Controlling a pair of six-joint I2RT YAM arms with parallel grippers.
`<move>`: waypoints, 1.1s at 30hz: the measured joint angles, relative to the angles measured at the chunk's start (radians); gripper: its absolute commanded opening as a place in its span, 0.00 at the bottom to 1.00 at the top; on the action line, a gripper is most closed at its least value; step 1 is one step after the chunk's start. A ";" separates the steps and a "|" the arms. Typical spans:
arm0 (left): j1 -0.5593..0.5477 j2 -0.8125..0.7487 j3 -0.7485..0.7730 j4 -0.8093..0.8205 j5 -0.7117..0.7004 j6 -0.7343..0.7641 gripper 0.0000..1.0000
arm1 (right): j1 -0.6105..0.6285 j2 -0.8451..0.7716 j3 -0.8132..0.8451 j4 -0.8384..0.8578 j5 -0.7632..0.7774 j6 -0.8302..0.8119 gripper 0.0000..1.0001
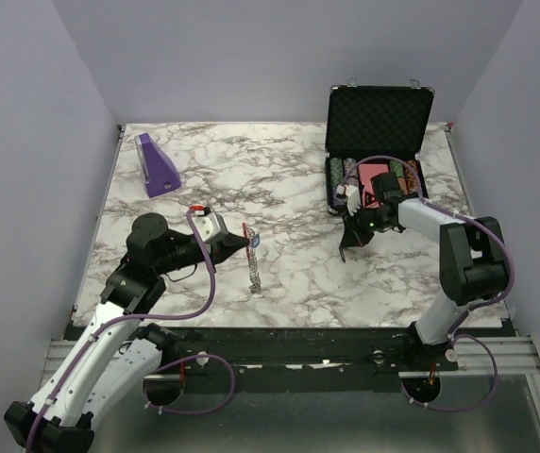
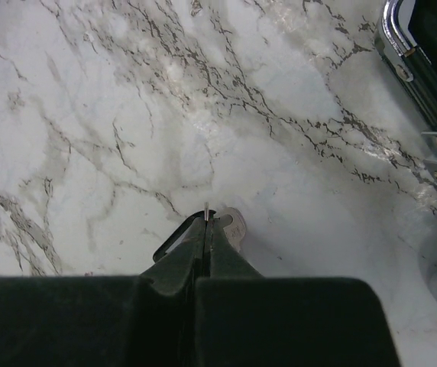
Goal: Put the keys on the keyring
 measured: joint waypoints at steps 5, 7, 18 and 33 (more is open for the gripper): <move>0.000 0.000 0.000 0.000 0.003 0.001 0.00 | 0.000 -0.002 0.004 -0.026 -0.019 -0.034 0.01; 0.000 0.000 -0.001 0.001 0.010 0.003 0.00 | 0.000 -0.013 0.004 -0.043 -0.048 -0.057 0.01; 0.000 -0.081 -0.072 0.074 0.108 0.024 0.00 | 0.004 -0.134 0.255 -0.505 -0.314 -0.681 0.01; -0.001 -0.112 -0.132 0.200 0.163 0.007 0.00 | 0.153 -0.258 0.592 -0.839 -0.328 -1.103 0.00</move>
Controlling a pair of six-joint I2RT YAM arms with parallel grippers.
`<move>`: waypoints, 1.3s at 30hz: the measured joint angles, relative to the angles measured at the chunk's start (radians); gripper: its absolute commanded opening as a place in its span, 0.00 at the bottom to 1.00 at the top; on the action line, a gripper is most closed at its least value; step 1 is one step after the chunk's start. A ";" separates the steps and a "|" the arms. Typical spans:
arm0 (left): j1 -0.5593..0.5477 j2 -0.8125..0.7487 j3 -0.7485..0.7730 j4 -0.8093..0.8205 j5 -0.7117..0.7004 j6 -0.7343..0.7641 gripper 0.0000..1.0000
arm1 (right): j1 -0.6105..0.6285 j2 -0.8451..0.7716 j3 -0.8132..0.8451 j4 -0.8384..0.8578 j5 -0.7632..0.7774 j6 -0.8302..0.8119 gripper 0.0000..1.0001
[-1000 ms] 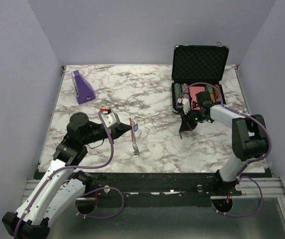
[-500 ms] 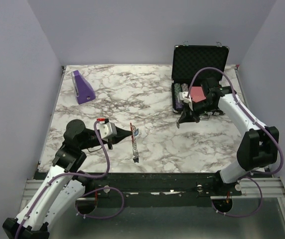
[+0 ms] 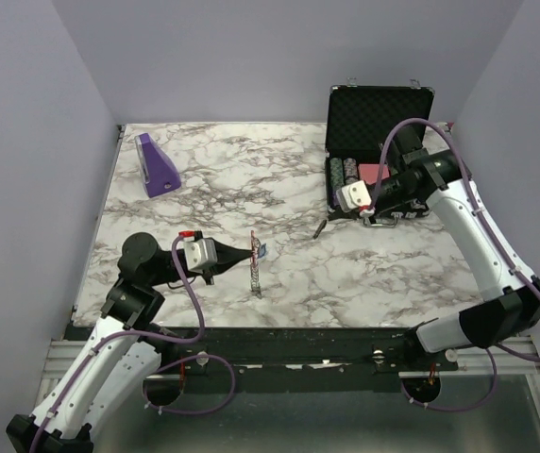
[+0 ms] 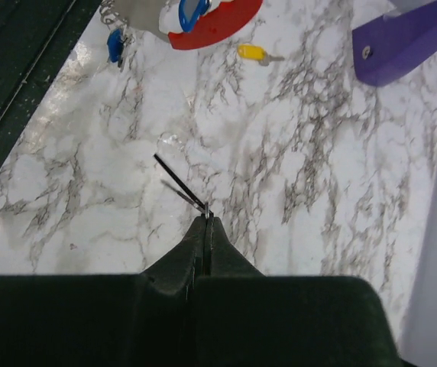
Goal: Put the keys on the keyring
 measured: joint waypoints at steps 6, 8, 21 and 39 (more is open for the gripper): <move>0.000 0.001 -0.006 0.020 0.001 -0.003 0.00 | 0.055 -0.055 0.020 -0.008 -0.012 -0.051 0.01; 0.000 0.002 -0.007 0.020 0.001 -0.002 0.00 | 0.082 -0.085 -0.003 -0.002 -0.012 -0.059 0.00; -0.011 0.011 -0.017 0.025 0.000 0.024 0.00 | 0.201 -0.278 -0.239 0.281 -0.011 0.109 0.00; -0.013 0.010 -0.017 0.008 -0.003 0.046 0.00 | 0.201 -0.344 -0.364 0.652 -0.058 0.657 0.01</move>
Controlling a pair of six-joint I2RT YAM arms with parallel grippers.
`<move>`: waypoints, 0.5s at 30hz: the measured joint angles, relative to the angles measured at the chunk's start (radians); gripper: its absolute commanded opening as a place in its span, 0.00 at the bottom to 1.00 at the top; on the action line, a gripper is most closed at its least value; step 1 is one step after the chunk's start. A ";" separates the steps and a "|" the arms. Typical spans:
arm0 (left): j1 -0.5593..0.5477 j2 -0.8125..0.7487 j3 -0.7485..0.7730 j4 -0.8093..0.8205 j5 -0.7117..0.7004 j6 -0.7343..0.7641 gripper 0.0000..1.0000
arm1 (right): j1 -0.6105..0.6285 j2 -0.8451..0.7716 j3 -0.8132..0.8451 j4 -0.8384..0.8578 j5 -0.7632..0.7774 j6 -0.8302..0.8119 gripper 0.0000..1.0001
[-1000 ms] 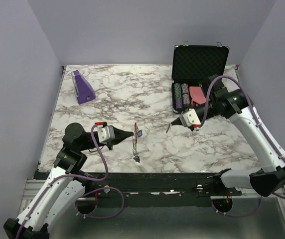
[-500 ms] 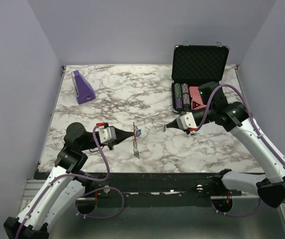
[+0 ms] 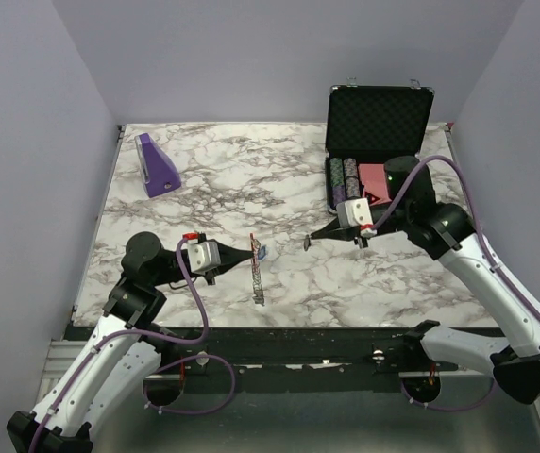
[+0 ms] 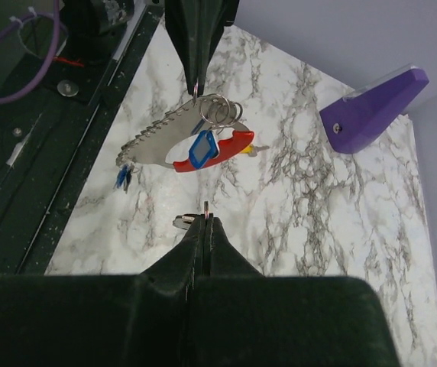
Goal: Put the keys on the keyring
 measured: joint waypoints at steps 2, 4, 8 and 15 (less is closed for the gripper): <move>0.000 0.000 0.000 -0.004 0.000 0.002 0.00 | 0.000 -0.009 -0.012 0.035 -0.002 0.058 0.01; 0.000 0.000 0.000 -0.006 0.000 0.005 0.00 | 0.000 -0.011 -0.024 0.062 0.005 0.134 0.01; 0.000 -0.002 0.000 -0.013 -0.002 0.013 0.00 | -0.006 -0.001 -0.039 0.073 0.065 0.288 0.01; -0.005 -0.017 0.000 -0.020 -0.010 0.022 0.00 | -0.142 0.095 -0.086 -0.114 0.260 0.344 0.00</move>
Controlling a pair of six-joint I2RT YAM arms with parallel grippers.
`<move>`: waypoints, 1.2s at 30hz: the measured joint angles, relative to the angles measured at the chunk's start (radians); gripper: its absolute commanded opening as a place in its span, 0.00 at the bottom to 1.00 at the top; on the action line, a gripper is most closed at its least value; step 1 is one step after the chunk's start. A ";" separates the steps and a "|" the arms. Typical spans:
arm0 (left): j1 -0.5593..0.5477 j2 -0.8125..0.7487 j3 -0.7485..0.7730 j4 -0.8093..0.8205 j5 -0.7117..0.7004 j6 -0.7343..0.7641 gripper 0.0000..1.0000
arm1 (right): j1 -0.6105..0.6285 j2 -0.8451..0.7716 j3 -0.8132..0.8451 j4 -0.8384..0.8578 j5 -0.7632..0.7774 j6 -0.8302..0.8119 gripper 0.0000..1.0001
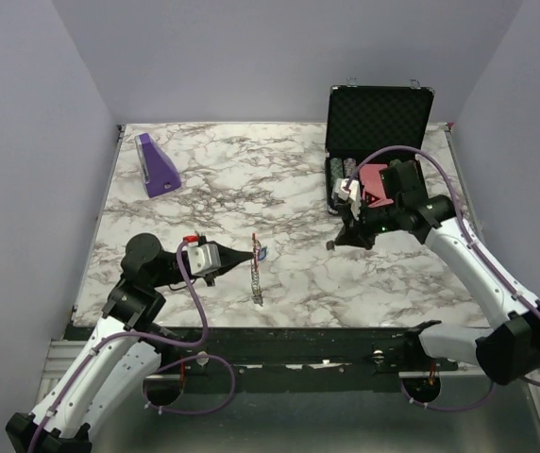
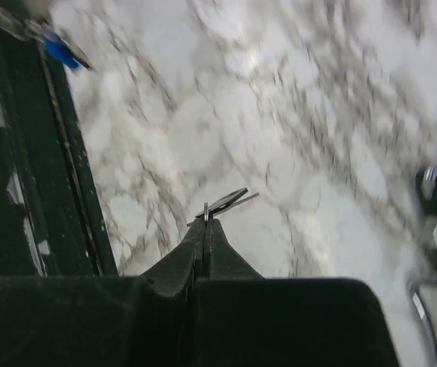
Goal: Put the keys on the keyring
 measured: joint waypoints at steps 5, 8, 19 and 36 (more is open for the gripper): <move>-0.008 -0.017 0.000 -0.006 -0.002 0.001 0.00 | -0.129 0.136 -0.051 -0.186 0.188 -0.063 0.01; -0.012 -0.029 0.000 -0.007 -0.003 0.001 0.00 | -0.142 0.222 -0.055 -0.254 0.292 -0.072 0.01; -0.021 -0.038 0.000 -0.011 -0.008 0.005 0.00 | -0.142 0.410 -0.070 -0.190 0.363 0.039 0.01; -0.021 -0.038 0.000 -0.014 -0.013 0.015 0.00 | -0.140 0.479 -0.116 0.177 0.390 0.149 0.01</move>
